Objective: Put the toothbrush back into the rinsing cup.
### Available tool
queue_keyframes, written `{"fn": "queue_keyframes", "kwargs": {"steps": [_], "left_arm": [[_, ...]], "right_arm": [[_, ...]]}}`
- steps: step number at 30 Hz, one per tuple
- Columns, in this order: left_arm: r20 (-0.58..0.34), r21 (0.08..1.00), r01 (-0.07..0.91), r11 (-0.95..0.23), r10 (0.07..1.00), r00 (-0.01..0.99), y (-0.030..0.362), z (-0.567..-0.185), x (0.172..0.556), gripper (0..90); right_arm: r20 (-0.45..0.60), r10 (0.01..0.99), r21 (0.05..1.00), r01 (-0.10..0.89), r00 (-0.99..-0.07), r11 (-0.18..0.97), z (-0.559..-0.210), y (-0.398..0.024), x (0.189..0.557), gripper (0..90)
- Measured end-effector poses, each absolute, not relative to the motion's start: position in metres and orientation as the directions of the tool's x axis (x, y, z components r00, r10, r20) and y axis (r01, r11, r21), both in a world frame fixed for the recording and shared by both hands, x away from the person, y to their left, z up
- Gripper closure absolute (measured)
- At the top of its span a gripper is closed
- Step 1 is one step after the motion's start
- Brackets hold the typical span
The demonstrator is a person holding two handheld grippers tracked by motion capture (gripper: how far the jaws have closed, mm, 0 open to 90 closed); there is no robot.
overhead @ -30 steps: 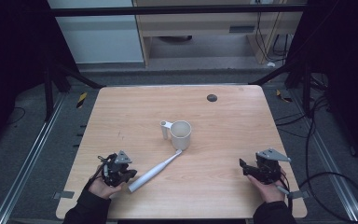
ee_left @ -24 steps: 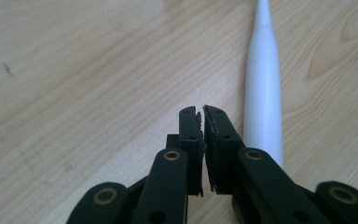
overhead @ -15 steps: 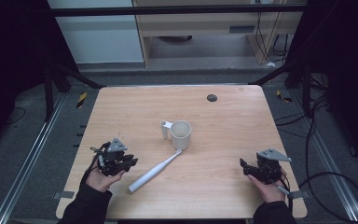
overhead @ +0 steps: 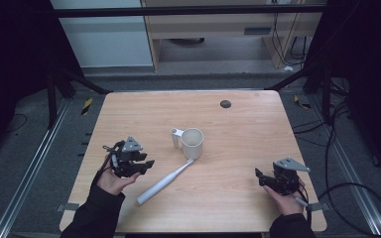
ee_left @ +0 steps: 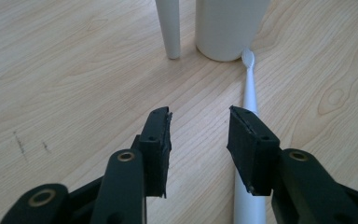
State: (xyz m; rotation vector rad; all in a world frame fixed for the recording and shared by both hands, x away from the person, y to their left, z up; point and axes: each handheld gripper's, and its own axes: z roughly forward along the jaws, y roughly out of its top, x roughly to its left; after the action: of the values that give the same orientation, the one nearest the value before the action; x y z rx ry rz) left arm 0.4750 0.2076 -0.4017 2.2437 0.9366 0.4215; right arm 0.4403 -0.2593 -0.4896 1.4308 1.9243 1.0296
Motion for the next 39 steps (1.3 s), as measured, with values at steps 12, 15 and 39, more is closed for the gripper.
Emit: {"fn": "queue_keyframes", "kwargs": {"steps": [12,15,39], "left_arm": [[0.045,0.657,0.508,-0.558,0.701,0.712,0.184,-0.405,0.487,51.3],[0.044,0.65,0.508,-0.565,0.695,0.717,0.178,-0.408,0.489,49.9],[0.041,0.563,0.526,-0.637,0.657,0.753,0.149,-0.434,0.498,48.3]], "right_arm": [[0.026,0.952,0.82,0.551,-0.305,0.154,-0.49,-0.259,0.441,27.1],[0.026,0.952,0.819,0.552,-0.305,0.155,-0.49,-0.259,0.441,27.0],[0.028,0.951,0.817,0.555,-0.308,0.156,-0.49,-0.259,0.441,27.0]]}}
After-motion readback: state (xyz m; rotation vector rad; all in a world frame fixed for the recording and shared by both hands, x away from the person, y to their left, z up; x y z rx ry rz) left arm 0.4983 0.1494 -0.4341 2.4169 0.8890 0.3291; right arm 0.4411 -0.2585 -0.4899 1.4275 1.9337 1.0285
